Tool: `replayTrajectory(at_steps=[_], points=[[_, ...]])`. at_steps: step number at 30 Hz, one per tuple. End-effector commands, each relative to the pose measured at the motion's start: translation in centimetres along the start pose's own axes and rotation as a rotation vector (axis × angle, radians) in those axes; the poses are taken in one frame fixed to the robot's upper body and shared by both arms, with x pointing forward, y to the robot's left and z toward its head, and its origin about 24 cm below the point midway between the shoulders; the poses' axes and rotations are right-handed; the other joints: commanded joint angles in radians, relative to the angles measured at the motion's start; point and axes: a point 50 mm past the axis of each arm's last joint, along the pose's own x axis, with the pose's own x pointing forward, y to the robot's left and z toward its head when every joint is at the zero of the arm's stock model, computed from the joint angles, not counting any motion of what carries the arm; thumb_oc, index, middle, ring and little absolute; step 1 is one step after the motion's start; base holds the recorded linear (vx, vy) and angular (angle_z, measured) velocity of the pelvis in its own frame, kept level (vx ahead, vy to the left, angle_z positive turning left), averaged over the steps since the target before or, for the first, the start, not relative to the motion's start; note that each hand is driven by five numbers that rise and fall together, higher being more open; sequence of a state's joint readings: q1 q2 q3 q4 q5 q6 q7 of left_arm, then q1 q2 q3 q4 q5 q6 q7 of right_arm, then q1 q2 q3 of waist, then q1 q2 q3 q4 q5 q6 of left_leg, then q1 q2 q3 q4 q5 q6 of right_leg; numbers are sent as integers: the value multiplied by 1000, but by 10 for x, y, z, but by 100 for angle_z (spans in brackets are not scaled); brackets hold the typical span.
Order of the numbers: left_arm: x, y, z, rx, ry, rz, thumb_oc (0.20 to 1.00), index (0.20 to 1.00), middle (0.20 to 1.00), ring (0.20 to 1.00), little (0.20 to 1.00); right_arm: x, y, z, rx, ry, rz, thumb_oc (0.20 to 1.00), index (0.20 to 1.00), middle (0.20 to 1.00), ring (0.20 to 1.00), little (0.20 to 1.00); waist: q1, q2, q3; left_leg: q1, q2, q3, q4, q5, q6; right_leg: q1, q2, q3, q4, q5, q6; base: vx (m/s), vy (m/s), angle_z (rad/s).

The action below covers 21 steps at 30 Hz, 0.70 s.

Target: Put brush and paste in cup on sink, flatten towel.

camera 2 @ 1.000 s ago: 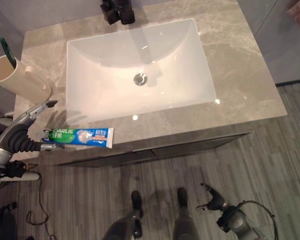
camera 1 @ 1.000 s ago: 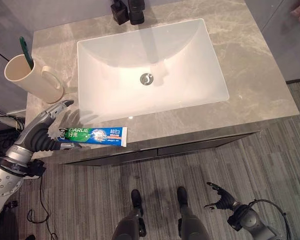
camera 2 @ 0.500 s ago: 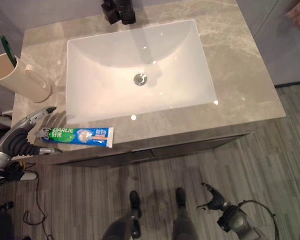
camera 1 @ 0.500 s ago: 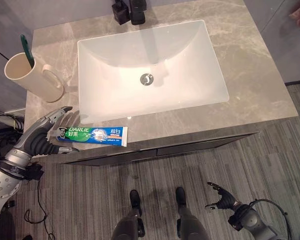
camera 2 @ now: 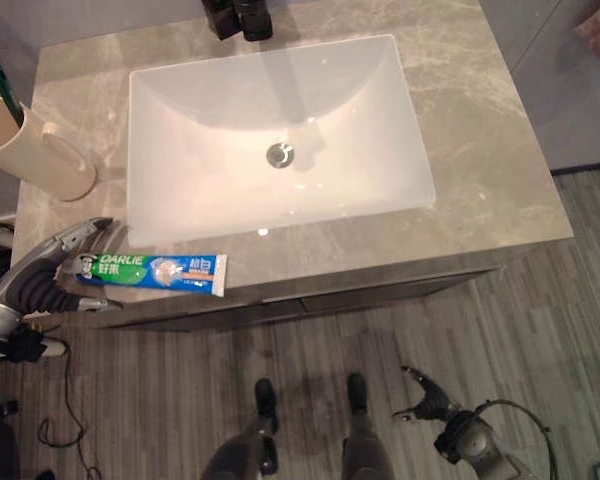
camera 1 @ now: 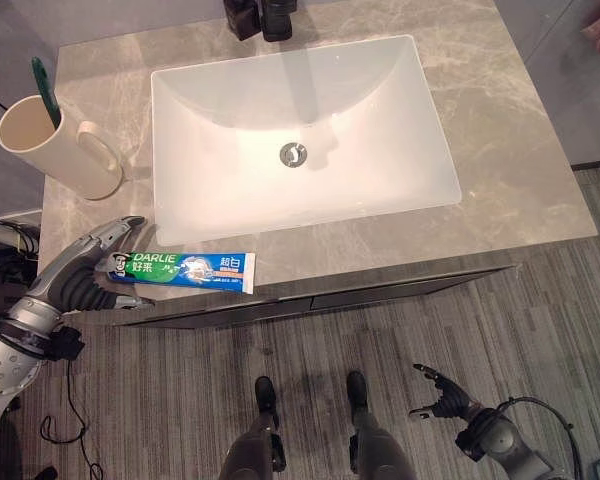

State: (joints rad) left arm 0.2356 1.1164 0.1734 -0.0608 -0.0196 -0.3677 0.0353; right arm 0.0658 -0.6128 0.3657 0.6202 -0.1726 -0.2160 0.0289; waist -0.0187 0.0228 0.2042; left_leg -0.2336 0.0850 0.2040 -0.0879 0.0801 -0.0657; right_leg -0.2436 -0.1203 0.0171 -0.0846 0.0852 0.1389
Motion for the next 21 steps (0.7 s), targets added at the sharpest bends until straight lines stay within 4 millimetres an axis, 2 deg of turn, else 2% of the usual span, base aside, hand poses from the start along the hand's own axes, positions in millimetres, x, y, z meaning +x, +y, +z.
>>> replayTrajectory(at_steps=[1,3,4,5,7,8,15,21], points=[[3,6,-4,48,1,14,1000,1000,1000,1000,1000,-5,-1,0,-17,-16,7,1000,1000,1000,1000,1000,-12,-44,-20,-35,37,-65,1,57,-52,-39,-141,-48,2,118,83,0,0,0],[2,5,-5,40,7,13,1000,1000,1000,1000,1000,-5,-2,0,-14,-18,3,1000,1000,1000,1000,1000,-12,-45,-21,-36,38,-65,1,57,-53,-39,-140,-48,2,117,82,0,0,0],[2,3,-6,36,11,11,903,903,903,903,903,-5,-2,0,-16,-16,5,1000,1000,1000,1000,1000,-13,-45,-21,-36,38,-65,1,57,-53,-40,-140,-48,2,117,82,0,0,0],[2,1,-6,28,12,2,551,551,551,551,551,-5,-2,-1,-17,-13,4,1000,1000,1000,1000,1000,-14,-46,-21,-36,39,-65,1,56,-53,-40,-139,-47,1,117,81,0,0,0],[2,-1,-7,30,18,-3,291,291,291,291,291,-5,-2,0,-17,-16,6,1000,1000,1000,1000,1000,-16,-47,-23,-34,40,-65,1,55,-53,-40,-138,-47,1,116,81,0,0,0],[2,-2,-7,35,18,-12,200,200,200,200,200,-5,-2,0,-17,-18,6,1000,1000,1000,1000,1000,-16,-48,-23,-34,41,-63,1,55,-53,-41,-138,-45,2,116,81,0,0,0],[3,-9,-3,119,-14,-84,200,200,200,200,200,-3,-4,3,-20,-29,-4,1000,1000,1000,1000,1000,-16,-52,-19,-36,44,-62,1,55,-54,-44,-135,-46,0,117,82,0,0,0],[0,-39,-6,201,-34,-263,200,200,200,200,200,-3,-7,-3,-25,-2,-35,1000,1000,1000,1000,1000,-21,-73,-27,-40,51,-65,1,52,-55,-47,-130,-50,-3,120,88,0,0,0]])
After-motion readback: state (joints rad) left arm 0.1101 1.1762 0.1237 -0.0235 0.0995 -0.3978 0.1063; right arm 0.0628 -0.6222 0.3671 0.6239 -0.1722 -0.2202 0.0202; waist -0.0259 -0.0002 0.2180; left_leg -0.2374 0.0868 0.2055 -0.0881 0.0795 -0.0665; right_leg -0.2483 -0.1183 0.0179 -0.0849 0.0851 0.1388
